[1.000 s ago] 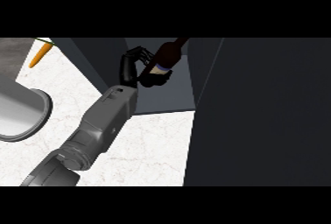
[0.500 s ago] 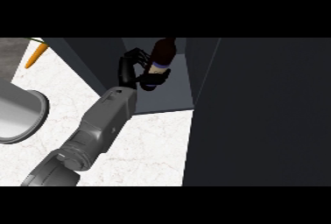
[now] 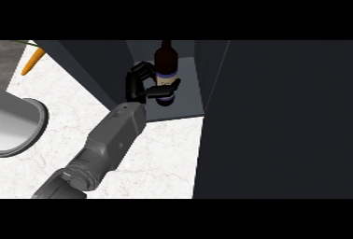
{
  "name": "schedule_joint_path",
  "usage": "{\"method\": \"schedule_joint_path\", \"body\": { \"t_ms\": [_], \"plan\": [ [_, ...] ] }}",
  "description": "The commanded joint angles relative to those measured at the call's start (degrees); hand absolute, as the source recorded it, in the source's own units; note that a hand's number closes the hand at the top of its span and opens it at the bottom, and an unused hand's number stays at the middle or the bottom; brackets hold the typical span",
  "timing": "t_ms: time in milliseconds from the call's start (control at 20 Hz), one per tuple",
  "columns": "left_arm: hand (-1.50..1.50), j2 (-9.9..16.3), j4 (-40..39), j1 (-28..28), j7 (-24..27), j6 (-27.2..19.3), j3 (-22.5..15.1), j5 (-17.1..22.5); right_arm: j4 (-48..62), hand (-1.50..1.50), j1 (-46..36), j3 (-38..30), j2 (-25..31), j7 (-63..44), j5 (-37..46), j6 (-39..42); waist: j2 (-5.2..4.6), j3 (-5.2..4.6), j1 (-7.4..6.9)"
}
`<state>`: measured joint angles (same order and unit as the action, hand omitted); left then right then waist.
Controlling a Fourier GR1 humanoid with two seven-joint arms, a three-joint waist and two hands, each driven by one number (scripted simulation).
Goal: Pick up the wine, place it into the cabinet and close the cabinet
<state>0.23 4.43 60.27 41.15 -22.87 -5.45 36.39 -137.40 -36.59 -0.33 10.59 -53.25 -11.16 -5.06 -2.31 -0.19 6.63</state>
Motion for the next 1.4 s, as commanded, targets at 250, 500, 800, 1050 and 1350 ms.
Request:
{"method": "schedule_joint_path", "body": {
  "t_ms": [250, 500, 800, 1050, 1350],
  "plan": [
    [1.5, -0.23, 1.26, -6.73, 3.84, 6.06, 0.2, 2.35, 0.25, -1.5, 1.03, 0.85, -1.38, 1.84, -1.67, 0.86, 0.12, -0.03, 1.41],
    [1.5, -0.23, 1.18, -8.29, 2.49, 7.27, -0.43, 3.87, -0.78, -1.5, 0.79, -0.08, -0.87, 0.77, -3.27, 1.3, 0.21, -0.04, 2.61],
    [1.5, -0.23, 1.4, -11.08, 3.8, 6.93, -1.99, 4.68, -0.29, -1.5, 0.89, 0.57, -1.5, 0.99, -3.39, 1.47, 0.03, -0.1, 3.45],
    [1.5, -0.22, 1.81, -10.41, 2.82, 4.01, -3.21, 5.75, 0.11, -1.5, -0.67, 0.19, -2.1, 0.88, -3.6, 0.75, 0.04, -0.14, 4.27],
    [1.5, -0.21, 3.15, -8.71, 2.61, 2.01, -4.71, 6.77, 1.56, -1.5, -0.65, 0.57, -2.3, 1.62, -4.57, 2.01, -0.24, -0.14, 4.42]
  ]
}}
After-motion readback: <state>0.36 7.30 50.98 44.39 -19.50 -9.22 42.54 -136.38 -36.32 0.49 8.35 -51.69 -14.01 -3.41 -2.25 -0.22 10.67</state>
